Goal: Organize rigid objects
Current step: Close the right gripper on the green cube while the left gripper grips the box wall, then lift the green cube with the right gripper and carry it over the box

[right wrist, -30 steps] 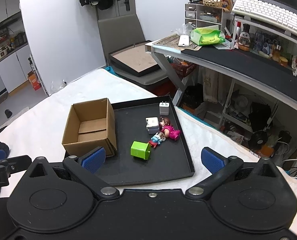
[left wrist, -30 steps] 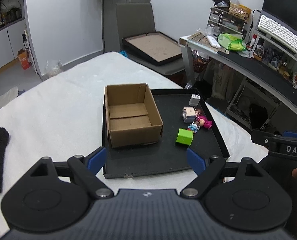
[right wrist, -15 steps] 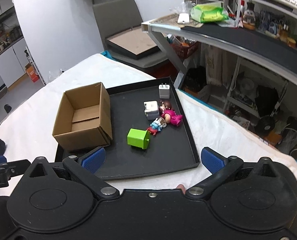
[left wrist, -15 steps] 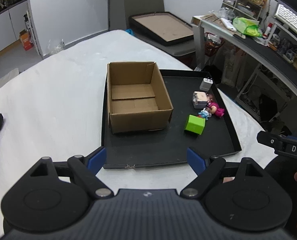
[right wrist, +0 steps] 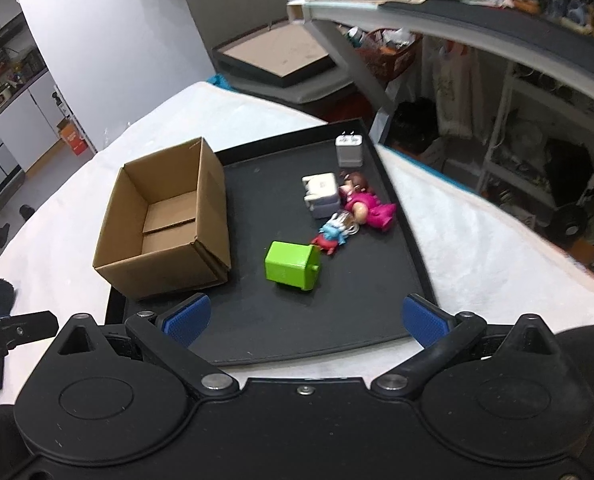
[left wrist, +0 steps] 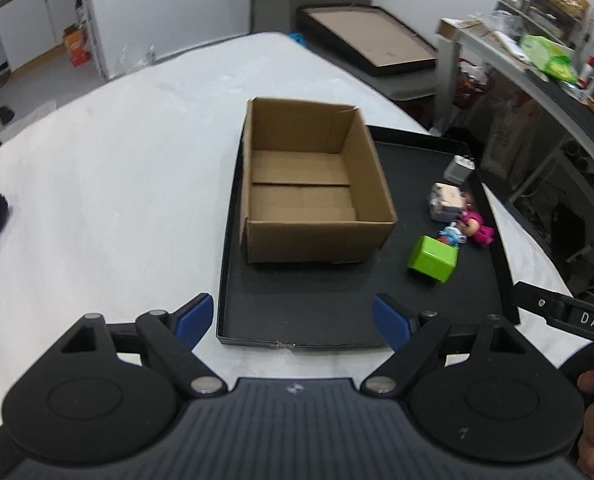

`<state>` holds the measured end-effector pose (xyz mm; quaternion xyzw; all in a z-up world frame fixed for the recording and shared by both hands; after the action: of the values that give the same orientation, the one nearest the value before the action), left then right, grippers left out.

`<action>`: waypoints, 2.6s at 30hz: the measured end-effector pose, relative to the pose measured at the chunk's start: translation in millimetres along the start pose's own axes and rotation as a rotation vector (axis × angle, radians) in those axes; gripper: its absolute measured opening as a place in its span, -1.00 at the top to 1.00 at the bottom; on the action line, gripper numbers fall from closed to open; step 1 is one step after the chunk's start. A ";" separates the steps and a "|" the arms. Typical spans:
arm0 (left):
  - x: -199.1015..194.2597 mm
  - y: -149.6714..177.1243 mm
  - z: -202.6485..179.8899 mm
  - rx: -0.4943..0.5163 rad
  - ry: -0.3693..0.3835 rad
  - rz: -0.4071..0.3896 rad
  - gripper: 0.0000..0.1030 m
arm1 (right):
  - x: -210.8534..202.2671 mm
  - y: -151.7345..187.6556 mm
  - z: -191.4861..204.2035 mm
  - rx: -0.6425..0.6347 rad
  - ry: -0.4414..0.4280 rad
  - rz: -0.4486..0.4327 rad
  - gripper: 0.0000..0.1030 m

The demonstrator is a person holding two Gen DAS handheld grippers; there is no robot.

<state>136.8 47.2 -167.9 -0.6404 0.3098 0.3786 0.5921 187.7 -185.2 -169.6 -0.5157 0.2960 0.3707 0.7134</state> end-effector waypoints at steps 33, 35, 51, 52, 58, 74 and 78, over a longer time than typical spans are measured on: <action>81.4 -62.5 61.1 -0.152 0.007 0.049 -0.31 | 134.8 -20.3 77.1 -0.081 0.054 0.020 -1.00; 89.0 -67.0 65.0 -0.165 0.009 0.048 -0.30 | 131.7 -20.5 75.0 -0.095 0.066 0.005 -1.00; 157.1 -72.5 49.4 -0.146 0.062 0.116 0.16 | 165.0 -10.6 34.4 -0.041 0.245 0.023 -0.81; 160.2 -71.7 48.4 -0.146 0.066 0.125 0.23 | 168.2 -10.0 31.9 -0.030 0.250 0.033 -0.80; 167.1 -67.3 51.7 -0.137 0.035 0.143 0.73 | 177.9 -9.8 26.1 -0.025 0.275 0.043 -0.07; 145.5 -32.8 38.8 -0.077 0.051 0.140 0.74 | 148.1 -28.2 17.8 -0.006 0.230 -0.021 0.01; 141.5 -29.0 38.2 -0.073 0.041 0.143 0.74 | 126.4 -39.6 23.7 -0.005 0.168 -0.034 0.01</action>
<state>230.6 95.6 -273.8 -0.6454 0.3530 0.4176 0.5334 291.3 -141.9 -243.9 -0.5518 0.3453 0.3145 0.6909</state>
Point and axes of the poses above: each gripper's, at about its wrist camera, not at the fingertips, and x roughly the way its jaws point, z to its left, y to its underside, the point moved 10 cm from there along x, roughly the way its jaws point, and after that the axes turned 9 degrees about x, right-handed, at the moved point
